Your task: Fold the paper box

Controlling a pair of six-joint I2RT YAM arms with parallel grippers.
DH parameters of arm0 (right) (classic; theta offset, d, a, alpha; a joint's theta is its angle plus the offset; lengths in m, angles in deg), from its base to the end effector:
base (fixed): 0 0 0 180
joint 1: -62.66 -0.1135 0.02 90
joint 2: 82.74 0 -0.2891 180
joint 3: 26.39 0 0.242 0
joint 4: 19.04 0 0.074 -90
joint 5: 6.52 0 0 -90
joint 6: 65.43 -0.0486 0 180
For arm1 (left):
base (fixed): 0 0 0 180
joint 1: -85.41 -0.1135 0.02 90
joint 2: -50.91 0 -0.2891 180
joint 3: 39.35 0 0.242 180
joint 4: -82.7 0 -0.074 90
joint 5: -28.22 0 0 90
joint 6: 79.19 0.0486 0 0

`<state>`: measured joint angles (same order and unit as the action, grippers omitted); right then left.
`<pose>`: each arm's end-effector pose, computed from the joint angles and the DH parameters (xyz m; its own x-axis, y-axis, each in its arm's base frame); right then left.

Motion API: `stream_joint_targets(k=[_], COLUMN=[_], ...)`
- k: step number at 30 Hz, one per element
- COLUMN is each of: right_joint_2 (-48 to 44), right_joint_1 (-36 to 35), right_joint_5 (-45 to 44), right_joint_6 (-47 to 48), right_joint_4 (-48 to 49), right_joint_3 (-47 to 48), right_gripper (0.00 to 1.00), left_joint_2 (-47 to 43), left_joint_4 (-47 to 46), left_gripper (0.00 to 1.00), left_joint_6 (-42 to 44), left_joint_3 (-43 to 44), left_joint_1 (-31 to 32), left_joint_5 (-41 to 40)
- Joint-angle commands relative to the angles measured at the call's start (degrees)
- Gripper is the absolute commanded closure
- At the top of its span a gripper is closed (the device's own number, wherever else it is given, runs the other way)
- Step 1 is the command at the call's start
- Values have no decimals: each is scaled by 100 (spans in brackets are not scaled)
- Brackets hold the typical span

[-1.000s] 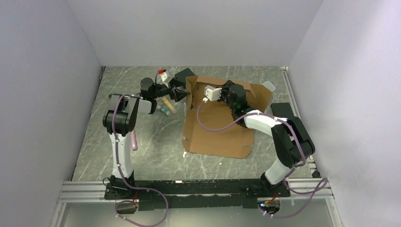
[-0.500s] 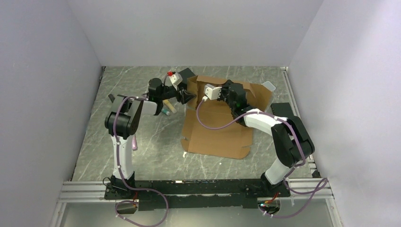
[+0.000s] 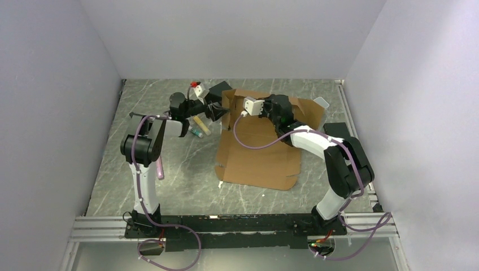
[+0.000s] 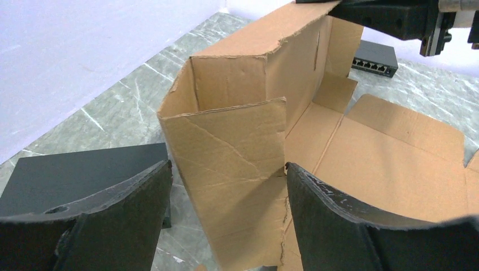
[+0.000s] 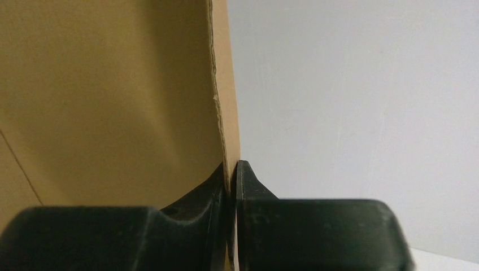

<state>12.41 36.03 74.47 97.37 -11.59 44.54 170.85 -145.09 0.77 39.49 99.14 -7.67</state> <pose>0.3462 0.1651 0.2670 0.2186 -0.9459 -0.2400 -0.3377 0.1574 -0.9280 0.4263 -0.1447 0.2169 -0.0491 -0.0932 -0.9944 0.9264 0.3679 -0.0802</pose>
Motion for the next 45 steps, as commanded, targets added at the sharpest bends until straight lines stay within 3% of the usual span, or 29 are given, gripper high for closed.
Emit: stream_joint_targets(k=[1,9,13,21,23,28,31,36,39,45], right_joint_2=[151,343,359,7,24,48,26,-12,-55,-95], right_joint_1=[-23,-74,-118,-344,-376,-462,-491,-518,-518,-518], right_joint_5=[71,-188,-205,-259,-379,-514,-537,-571,-569,-515], right_joint_6=[-349,-513,-624,-538,-563,-751,-925,-1125,-1208,-1315], right_joint_4=[-676,-1029,-1146,-590,-434,-359,-389,-497,-600,-748], right_joint_3=[142,496,571,-100,-158,-162,-150,-108,-71,-12], right_gripper=[88,90,90,85,85,85,85,85,83,81], left_joint_2=[45,142,137,-377,-548,-964,-1155,-1220,-1376,-1694], left_joint_4=[-509,39,-152,97,165,506,889,1265,1347,1712], left_gripper=[21,22,21,26,33,61,70,68,53,42], left_joint_6=[-457,-395,-634,-119,43,302,368,-3,-121,-27], left_joint_3=[100,333,286,-374,-597,-906,-885,-729,-832,-996], left_joint_1=[-39,-38,-17,416,542,848,1010,1052,1052,1052], left_joint_5=[222,93,14,-1114,-1600,-2778,-3153,-3024,-3166,-3370])
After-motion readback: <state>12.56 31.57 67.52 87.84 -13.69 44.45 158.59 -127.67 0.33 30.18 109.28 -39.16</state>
